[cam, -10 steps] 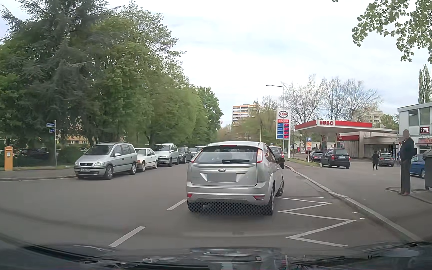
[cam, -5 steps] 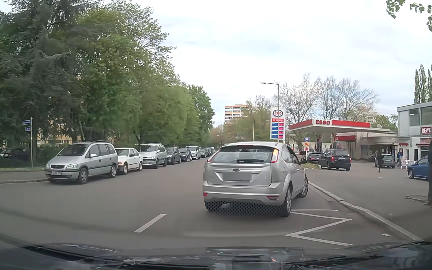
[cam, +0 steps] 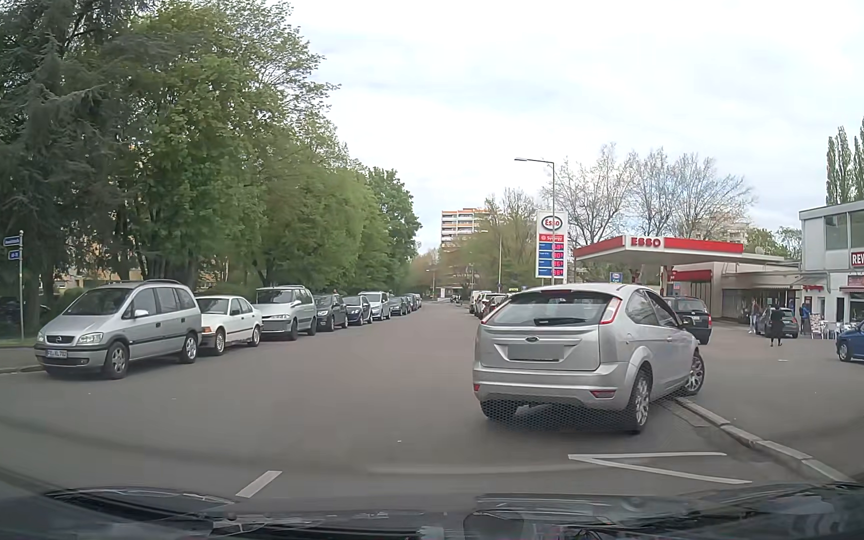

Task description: Follow the waypoints while adhering to traffic rules and regulations

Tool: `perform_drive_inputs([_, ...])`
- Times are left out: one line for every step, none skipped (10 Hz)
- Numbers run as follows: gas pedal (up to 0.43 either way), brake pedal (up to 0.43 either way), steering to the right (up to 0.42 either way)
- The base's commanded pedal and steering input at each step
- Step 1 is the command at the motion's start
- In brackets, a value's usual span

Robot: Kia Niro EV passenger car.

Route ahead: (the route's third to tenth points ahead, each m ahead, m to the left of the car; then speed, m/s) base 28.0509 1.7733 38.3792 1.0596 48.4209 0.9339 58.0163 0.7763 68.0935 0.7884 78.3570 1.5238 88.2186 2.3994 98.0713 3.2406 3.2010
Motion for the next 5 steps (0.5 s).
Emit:
perform_drive_inputs([0.000, 0.000, 0.006])
perform_drive_inputs([0.000, 0.000, 0.004])
perform_drive_inputs([0.079, 0.000, 0.004])
perform_drive_inputs([0.138, 0.000, 0.004])
perform_drive_inputs([0.157, 0.000, 0.004])
